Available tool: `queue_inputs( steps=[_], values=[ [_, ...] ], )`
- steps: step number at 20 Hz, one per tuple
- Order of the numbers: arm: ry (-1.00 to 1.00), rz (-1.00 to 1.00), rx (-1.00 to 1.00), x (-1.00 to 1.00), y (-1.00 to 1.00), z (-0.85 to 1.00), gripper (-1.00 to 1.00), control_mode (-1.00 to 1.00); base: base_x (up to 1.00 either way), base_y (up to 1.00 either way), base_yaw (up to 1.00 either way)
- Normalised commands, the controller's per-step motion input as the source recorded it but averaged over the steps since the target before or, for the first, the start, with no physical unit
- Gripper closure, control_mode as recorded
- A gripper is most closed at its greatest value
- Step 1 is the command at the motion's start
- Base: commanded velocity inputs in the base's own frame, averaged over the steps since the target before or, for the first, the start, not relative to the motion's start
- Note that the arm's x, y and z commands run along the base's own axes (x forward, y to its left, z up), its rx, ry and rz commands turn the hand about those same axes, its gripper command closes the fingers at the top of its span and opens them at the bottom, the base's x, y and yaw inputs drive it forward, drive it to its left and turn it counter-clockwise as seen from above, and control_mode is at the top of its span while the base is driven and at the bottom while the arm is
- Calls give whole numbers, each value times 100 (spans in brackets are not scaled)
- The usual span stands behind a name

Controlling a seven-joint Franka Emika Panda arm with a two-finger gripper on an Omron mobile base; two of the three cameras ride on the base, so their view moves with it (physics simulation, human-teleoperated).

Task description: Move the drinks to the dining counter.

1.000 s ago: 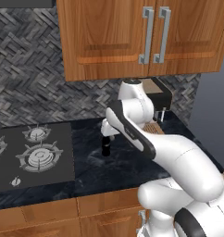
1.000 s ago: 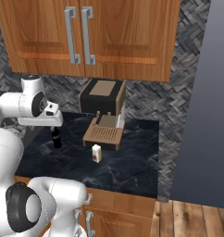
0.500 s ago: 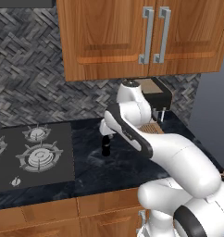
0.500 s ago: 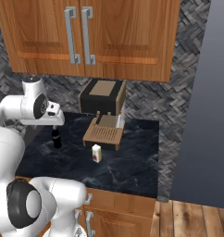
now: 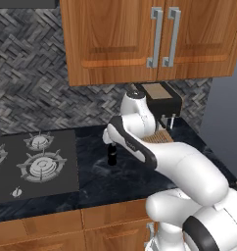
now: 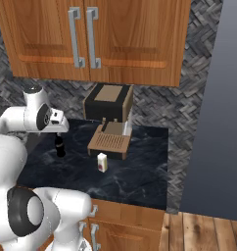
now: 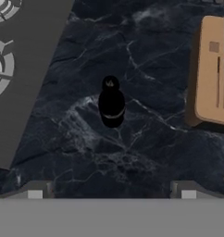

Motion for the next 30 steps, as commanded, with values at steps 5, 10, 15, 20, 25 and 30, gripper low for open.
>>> queue_inputs(
  steps=[5, 10, 15, 20, 25, 30],
  values=[
    [1, 0, 2, 19, 0, -1, -100, -100, 0, 0, 0],
    [2, 0, 1, 14, 2, -1, -100, -100, 0, 0, 0],
    [0, 0, 0, 19, 9, -12, -100, -100, 0, 0, 0],
    [0, 0, 0, 12, 1, -16, -100, -100, 0, 0, 0],
    [0, 0, 0, 17, 1, -16, -100, -100, 0, 0, 0],
    [0, 0, 0, 15, 4, -7, -100, -100, 0, 0, 0]
  ],
)
